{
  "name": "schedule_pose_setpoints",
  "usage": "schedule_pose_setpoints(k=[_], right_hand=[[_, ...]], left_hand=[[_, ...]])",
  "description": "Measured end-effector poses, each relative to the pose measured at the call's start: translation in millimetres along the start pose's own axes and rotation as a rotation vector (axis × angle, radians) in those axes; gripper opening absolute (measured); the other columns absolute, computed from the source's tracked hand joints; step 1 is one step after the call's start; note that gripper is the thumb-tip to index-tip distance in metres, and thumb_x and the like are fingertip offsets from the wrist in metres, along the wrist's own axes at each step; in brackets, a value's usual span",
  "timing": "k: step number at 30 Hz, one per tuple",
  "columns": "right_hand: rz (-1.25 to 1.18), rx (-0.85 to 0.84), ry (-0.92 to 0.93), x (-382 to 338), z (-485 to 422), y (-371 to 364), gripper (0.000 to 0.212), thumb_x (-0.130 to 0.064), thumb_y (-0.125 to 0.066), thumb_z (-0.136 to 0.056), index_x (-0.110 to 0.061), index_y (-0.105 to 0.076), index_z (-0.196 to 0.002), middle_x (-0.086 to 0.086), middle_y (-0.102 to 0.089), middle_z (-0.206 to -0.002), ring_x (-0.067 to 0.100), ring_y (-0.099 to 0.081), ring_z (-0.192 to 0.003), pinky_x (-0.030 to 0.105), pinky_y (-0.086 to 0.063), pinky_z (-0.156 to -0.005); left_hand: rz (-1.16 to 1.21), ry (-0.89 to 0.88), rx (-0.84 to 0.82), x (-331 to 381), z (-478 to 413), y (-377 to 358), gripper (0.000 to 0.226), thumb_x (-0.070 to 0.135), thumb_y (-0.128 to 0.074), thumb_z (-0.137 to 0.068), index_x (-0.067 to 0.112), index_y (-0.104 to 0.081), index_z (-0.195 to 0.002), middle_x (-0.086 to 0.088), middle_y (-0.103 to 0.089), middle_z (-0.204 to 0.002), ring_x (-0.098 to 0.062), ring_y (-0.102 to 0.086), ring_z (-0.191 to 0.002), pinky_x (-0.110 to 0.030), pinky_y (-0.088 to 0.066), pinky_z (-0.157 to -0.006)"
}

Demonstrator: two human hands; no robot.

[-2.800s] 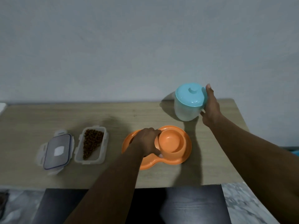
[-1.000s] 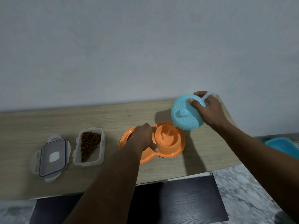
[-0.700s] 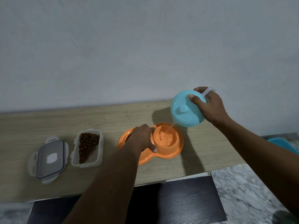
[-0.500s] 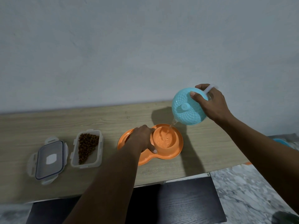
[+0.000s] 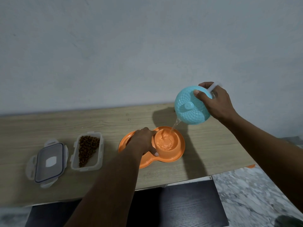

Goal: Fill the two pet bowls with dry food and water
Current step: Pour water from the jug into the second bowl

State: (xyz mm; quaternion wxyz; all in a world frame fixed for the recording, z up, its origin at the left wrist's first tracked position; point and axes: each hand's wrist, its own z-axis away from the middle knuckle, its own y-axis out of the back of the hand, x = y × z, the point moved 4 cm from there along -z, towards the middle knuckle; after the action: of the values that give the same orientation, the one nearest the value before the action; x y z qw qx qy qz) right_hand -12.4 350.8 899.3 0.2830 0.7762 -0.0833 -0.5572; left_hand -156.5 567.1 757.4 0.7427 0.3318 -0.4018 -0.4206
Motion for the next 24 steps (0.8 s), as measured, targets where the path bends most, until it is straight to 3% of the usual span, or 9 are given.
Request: schedule_pose_setpoints(k=[6, 9, 13, 16, 21, 24], right_hand=[[-0.157, -0.007, -0.141, 22, 9, -14, 0.032, -0.051, -0.066, -0.086, -0.023, -0.069, -0.102, -0.001, -0.073, -0.101, 0.018, -0.072, -0.093, 0.046, -0.061, -0.079], [-0.250, -0.007, -0.262, 40, 16, -23, 0.039, -0.052, -0.068, -0.083, -0.021, -0.072, -0.106, 0.002, -0.076, -0.101, 0.022, -0.074, -0.093, 0.050, -0.062, -0.082], [-0.403, 0.028, -0.411, 58, 24, -31, 0.042, -0.047, -0.070, -0.085, -0.010, -0.073, -0.105, 0.012, -0.076, -0.104, 0.029, -0.075, -0.095, 0.047, -0.061, -0.081], [-0.493, 0.078, -0.516, 68, 26, -32, 0.037, -0.047, -0.071, -0.083, -0.014, -0.073, -0.100, 0.014, -0.074, -0.110, 0.030, -0.073, -0.099, 0.043, -0.058, -0.081], [-0.616, 0.167, -0.652, 79, 23, -37, 0.045, -0.051, -0.071, -0.079, -0.018, -0.060, -0.108, 0.003, -0.070, -0.099, 0.019, -0.068, -0.081, 0.027, -0.046, -0.056], [-0.651, 0.203, -0.697, 88, 20, -42, 0.047, -0.053, -0.071, -0.075, -0.022, -0.057, -0.107, 0.002, -0.071, -0.103, 0.022, -0.068, -0.093, 0.034, -0.051, -0.070]], left_hand=[[0.005, 0.004, 0.002, -1, -1, -2, 0.111, 0.050, -0.093, -0.052, 0.032, -0.041, -0.149, -0.005, -0.052, -0.137, -0.032, -0.050, -0.127, -0.052, -0.043, -0.106], [0.003, -0.001, 0.002, -1, -1, -1, 0.111, 0.050, -0.093, -0.052, 0.032, -0.041, -0.149, -0.005, -0.052, -0.136, -0.033, -0.050, -0.127, -0.052, -0.043, -0.106], [0.003, -0.001, 0.001, -1, -2, -2, 0.110, 0.050, -0.093, -0.052, 0.031, -0.043, -0.148, -0.006, -0.053, -0.134, -0.033, -0.051, -0.125, -0.052, -0.043, -0.106], [0.011, -0.012, 0.002, -1, -4, -2, 0.110, 0.052, -0.093, -0.047, 0.031, -0.048, -0.145, -0.006, -0.055, -0.129, -0.032, -0.054, -0.121, -0.051, -0.044, -0.103], [0.030, -0.014, 0.010, -4, -5, -4, 0.113, 0.051, -0.094, -0.046, 0.029, -0.047, -0.146, -0.006, -0.055, -0.129, -0.032, -0.053, -0.122, -0.051, -0.044, -0.104], [0.035, -0.014, 0.016, -5, -6, -4, 0.116, 0.051, -0.094, -0.046, 0.030, -0.044, -0.148, -0.006, -0.055, -0.131, -0.033, -0.052, -0.125, -0.052, -0.042, -0.106]])
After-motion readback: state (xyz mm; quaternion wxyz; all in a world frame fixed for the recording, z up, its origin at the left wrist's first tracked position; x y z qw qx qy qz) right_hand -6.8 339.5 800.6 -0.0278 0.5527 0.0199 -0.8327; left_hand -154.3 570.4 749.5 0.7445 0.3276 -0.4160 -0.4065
